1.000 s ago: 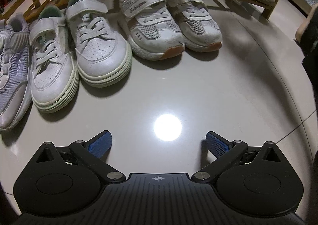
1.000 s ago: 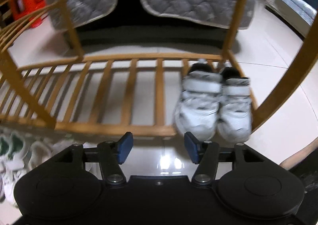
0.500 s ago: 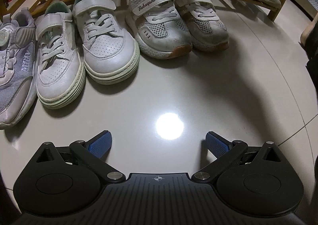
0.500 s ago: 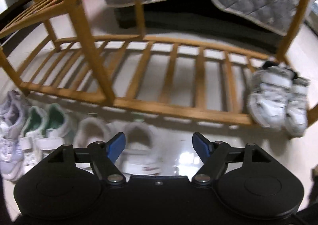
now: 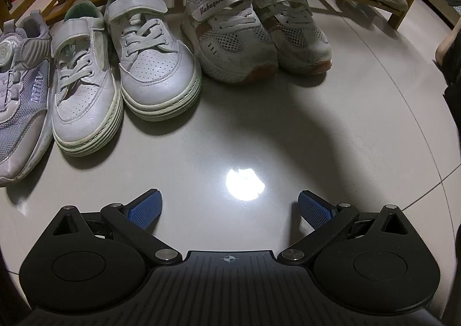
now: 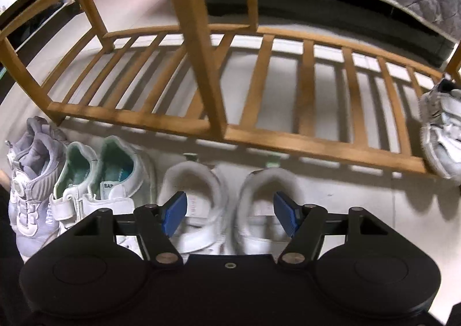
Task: Organize scattered shoes
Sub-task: 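Grip the brown-heel-tab sneaker pair at their heels with the right tool, then lift the brown-tabbed pair onto the shelf beside the black-lined pair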
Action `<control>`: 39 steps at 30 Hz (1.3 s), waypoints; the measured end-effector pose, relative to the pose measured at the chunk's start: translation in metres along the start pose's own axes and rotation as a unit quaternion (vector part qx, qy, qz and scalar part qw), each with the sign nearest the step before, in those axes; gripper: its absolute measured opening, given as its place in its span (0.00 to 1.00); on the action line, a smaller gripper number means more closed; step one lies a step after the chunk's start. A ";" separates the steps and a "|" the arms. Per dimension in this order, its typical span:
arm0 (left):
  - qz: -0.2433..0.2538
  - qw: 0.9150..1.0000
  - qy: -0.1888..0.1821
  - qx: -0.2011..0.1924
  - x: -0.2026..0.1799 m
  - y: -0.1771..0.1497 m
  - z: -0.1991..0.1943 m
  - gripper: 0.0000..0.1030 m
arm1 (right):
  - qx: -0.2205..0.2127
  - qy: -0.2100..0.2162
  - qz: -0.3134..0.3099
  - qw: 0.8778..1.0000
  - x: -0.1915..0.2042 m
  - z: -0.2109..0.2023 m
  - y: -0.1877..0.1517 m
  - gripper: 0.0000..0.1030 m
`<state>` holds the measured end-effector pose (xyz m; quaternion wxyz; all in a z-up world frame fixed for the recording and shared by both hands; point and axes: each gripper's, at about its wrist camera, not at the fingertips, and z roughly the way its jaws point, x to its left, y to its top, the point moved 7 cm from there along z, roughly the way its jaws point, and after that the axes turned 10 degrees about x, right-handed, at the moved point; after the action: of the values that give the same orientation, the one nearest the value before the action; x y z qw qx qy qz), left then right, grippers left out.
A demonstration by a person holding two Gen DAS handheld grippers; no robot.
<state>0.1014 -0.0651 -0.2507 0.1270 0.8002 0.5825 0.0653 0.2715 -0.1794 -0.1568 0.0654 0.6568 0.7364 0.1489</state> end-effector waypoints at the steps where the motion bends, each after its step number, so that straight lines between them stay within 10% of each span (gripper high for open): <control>1: -0.001 1.000 -0.001 0.000 0.000 0.000 0.000 0.99 | 0.005 -0.002 0.001 1.000 0.001 0.004 0.000 0.67; 18: -0.002 1.000 -0.004 0.000 -0.001 -0.001 -0.001 0.99 | 0.026 -0.043 -0.001 0.999 0.002 0.034 -0.003 0.34; 39: -0.012 1.000 0.002 -0.001 -0.001 -0.004 -0.002 0.99 | 0.025 -0.047 -0.014 0.998 0.006 0.043 -0.004 0.28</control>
<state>0.0972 -0.0643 -0.2504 0.1275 0.7926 0.5926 0.0658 0.2798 -0.1676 -0.1983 0.0856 0.6541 0.7451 0.0984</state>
